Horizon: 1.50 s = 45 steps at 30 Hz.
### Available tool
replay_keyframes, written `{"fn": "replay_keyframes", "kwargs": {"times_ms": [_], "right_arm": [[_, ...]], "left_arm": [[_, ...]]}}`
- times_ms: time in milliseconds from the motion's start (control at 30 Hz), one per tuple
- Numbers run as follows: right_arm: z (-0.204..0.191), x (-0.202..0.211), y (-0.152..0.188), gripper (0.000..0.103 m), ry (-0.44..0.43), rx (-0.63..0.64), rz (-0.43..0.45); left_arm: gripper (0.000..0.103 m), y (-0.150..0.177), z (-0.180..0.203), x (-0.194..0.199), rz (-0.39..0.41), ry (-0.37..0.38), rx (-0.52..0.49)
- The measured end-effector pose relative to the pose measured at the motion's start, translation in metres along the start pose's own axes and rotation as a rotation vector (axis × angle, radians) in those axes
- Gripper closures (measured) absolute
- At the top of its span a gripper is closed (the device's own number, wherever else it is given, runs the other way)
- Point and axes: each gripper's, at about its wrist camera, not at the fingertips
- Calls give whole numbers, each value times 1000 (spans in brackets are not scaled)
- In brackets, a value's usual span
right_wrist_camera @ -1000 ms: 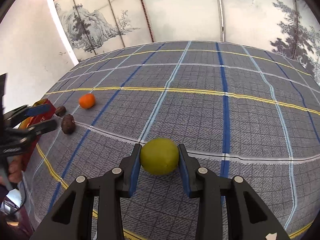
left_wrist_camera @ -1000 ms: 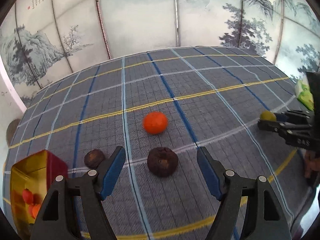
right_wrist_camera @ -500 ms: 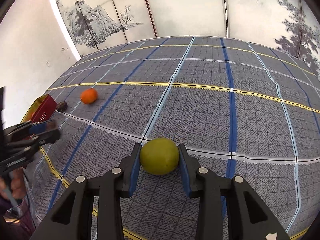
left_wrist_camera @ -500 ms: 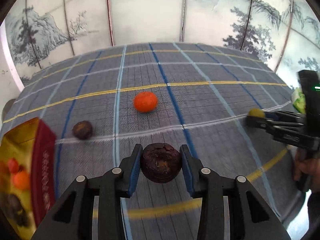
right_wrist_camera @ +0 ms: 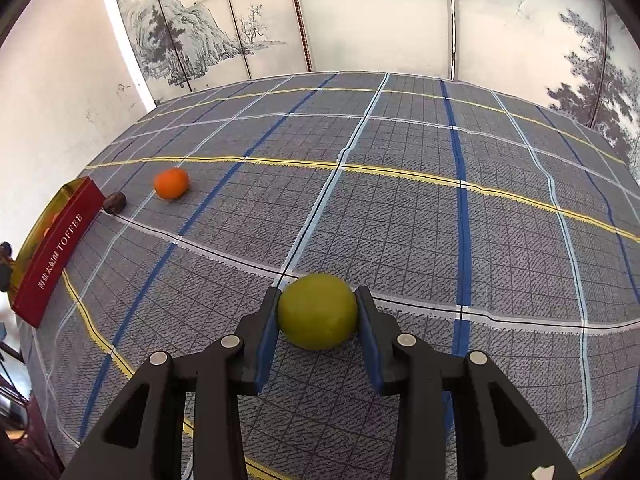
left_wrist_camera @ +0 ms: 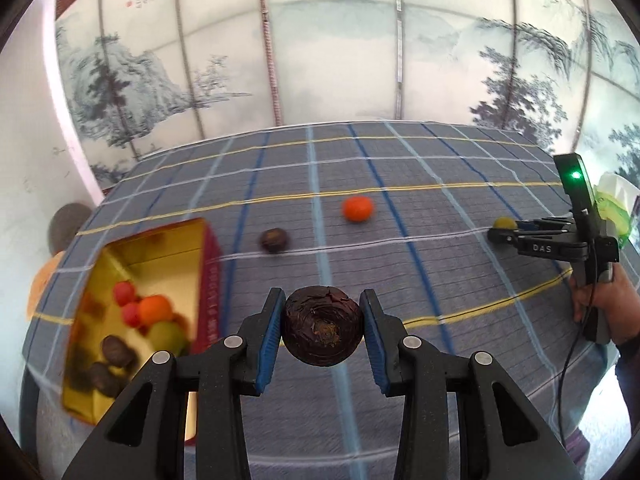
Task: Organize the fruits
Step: 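Lower the dark fruit into the tin and open the left tool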
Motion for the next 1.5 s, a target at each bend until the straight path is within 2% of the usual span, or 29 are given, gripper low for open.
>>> {"fn": "replay_keyframes", "kwargs": {"times_ms": [333, 633, 1500], "right_arm": [[-6, -1, 1, 68, 35, 37, -6], [-12, -2, 1, 66, 61, 70, -13], [-11, -2, 2, 66, 71, 83, -16]], "left_arm": [[63, 25, -61, 9, -28, -118, 101], [63, 39, -93, 6, -43, -188, 155], [63, 53, -119, -19, -85, -255, 174]]}}
Point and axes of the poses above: each gripper's, at about its wrist camera, not at the fingertips, and x roughly against the way its jaws point, z to its right, y to its underside, and after that the axes turned 6 degrees about z, right-handed
